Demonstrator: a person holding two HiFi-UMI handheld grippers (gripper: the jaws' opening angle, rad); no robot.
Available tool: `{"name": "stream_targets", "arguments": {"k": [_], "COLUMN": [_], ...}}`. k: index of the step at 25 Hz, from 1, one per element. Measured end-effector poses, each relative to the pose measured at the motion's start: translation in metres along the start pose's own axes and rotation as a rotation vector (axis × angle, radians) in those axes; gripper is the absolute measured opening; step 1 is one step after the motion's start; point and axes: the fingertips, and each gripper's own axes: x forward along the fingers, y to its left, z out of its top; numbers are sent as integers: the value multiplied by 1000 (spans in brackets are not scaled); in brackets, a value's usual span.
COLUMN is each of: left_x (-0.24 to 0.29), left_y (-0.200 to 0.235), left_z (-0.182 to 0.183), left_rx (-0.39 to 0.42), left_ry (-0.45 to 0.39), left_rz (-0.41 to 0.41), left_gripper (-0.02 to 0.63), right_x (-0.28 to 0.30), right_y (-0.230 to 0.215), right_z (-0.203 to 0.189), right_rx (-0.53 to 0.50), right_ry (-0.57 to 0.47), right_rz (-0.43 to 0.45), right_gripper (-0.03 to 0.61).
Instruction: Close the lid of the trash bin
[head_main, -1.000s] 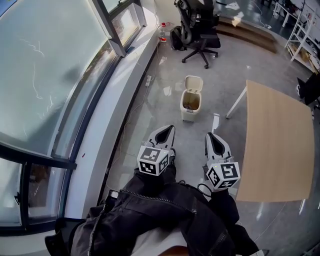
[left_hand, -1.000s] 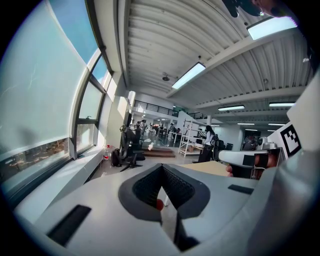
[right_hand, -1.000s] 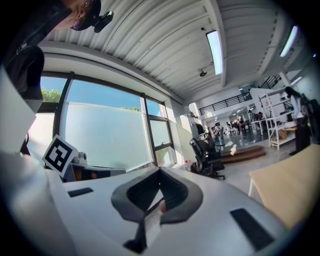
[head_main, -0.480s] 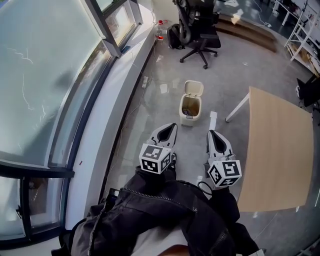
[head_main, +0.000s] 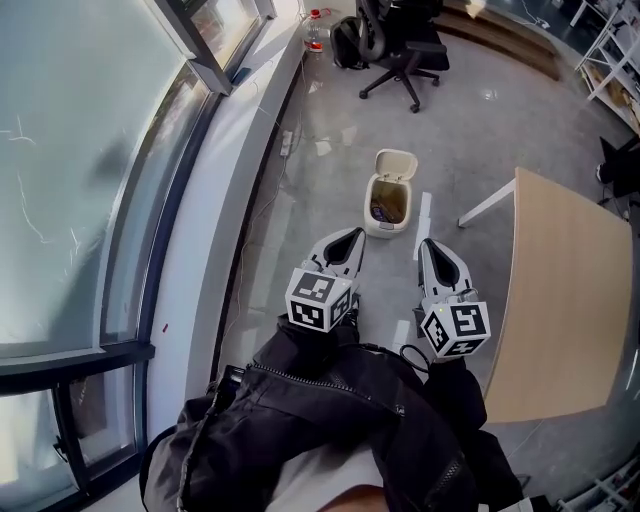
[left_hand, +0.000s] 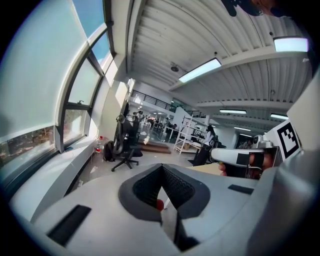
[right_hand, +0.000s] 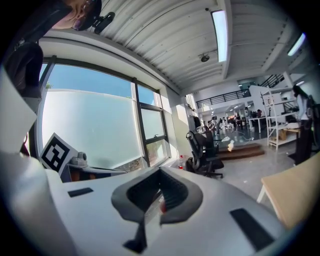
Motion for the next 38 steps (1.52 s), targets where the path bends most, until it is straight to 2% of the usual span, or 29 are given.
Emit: {"name": "stream_targets", "arguments": {"k": [5,11,15,21,26,38], "left_x": [32,61,80,103,125,159], "left_y": [13,21,27,43,62,117], "left_z": [3,-3,-18,-48,-85,-209], "left_rx": [-22,-47,-65,-67,-94,-176], "left_ry": [32,58,86,127,182,376], "left_rz": [-53,-67,-39,75,108,175], "left_gripper": [-5,-5,-5,-5,-5,-5], "right_x": [31,52,67,94,127,190], "right_y": [-6,-14,-30,-54,-68,-100], "right_z": [-1,-16,-28,-62,-92,-225], "right_rx": [-14,-16,-5,21,6,54], "right_ry": [48,106,136,208,255,418], "right_rz": [-27,-23,0,79,115,165], "right_gripper": [5,5,5,5,5,5]}}
